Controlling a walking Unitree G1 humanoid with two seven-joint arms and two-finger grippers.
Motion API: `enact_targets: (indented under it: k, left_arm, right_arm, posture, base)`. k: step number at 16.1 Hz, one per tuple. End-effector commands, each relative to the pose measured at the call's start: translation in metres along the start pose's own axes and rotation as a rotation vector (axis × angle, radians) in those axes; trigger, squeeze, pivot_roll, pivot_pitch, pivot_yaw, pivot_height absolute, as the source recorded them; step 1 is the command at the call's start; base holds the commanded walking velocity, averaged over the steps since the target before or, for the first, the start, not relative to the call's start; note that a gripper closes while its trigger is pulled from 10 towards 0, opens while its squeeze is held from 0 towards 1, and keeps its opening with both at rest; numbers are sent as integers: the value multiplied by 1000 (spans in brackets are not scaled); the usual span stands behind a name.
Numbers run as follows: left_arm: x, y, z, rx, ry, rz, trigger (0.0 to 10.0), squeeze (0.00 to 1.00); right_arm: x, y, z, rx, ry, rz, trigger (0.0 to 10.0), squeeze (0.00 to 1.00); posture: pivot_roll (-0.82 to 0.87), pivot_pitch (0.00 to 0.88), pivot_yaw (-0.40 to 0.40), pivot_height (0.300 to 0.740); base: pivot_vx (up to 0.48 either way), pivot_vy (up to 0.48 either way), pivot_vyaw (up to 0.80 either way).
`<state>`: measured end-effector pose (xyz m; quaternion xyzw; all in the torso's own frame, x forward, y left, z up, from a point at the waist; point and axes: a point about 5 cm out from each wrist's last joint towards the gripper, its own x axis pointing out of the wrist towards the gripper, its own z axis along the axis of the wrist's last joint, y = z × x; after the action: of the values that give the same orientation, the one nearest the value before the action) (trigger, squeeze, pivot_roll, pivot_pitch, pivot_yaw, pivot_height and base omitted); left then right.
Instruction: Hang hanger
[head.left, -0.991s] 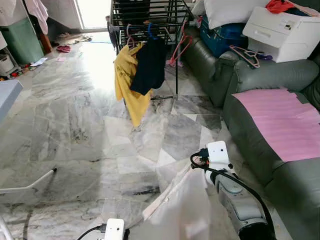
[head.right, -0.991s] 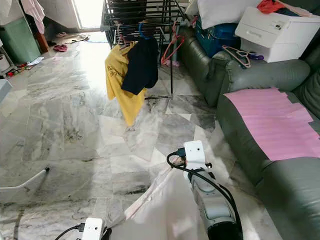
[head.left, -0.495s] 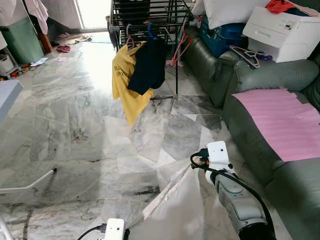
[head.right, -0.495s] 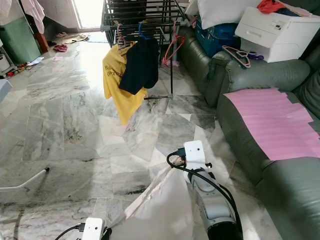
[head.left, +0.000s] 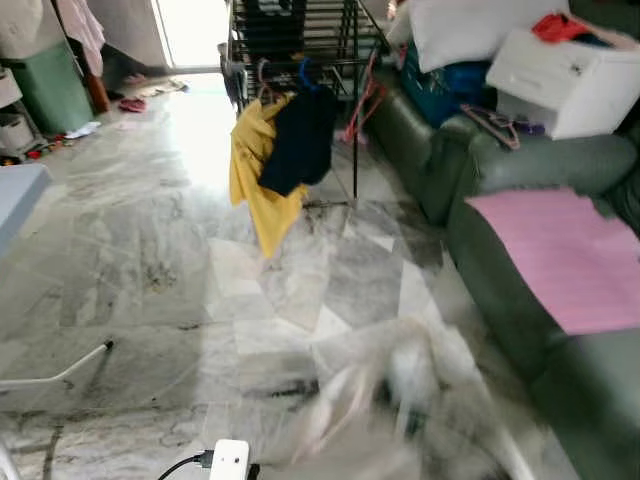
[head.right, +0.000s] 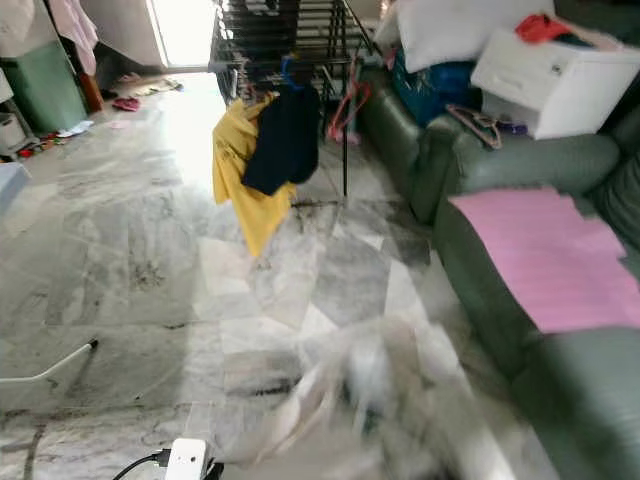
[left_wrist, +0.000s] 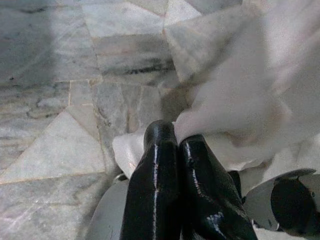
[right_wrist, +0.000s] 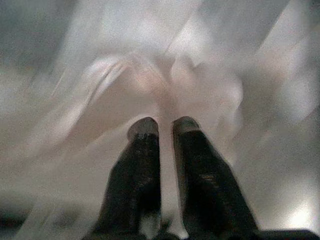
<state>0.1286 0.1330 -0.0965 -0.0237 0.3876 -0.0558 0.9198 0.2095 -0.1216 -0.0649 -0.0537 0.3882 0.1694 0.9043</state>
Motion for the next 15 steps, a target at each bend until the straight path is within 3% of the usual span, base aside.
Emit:
enact_targets:
  k: [1,3,4,5,10,12,13,15]
  left_arm:
    - [45,29,139,279,-168,85,10000,0]
    - [45,32,139,270,-169,101,10000,0]
    - [45,33,140,267,-169,109,10000,0]
    - [45,33,141,267,-169,109,10000,0]
    - [45,34,138,257,-148,124,10000,0]
    - [45,34,134,276,-129,120,10000,0]
    - [44,36,133,283,-123,125,10000,0]
    - [43,43,131,268,-114,146,10000,0]
  right_arm:
    - [3,-11,28,-40,-95,-23,10000,0]
    - [4,-11,32,-21,-124,-29,10000,0]
    - [6,-11,33,-28,-129,-37,10000,286]
    - [6,-12,33,-32,-129,-41,10000,1000]
    - [4,-15,18,-31,-76,-65,10000,1000]
    - [1,-17,-1,-67,-10,-98,10000,1000]
    - [-2,-19,-10,-53,22,-119,10000,1000]
    - [-9,-27,-28,-12,67,-163,10000,1000]
  posture:
    - [-99,0,0,740]
    - [-99,0,0,740]
    - [-99,0,0,740]
    - [-99,0,0,740]
    - [-107,0,0,740]
    - [-116,0,0,740]
    - [-117,117,83,740]
    - [-118,104,80,740]
  base:
    - [0,0,0]
    - [0,0,0]
    - [0,0,0]
    - [0,0,0]
    - [0,0,0]
    - [0,0,0]
    - [0,0,0]
    - [0,0,0]
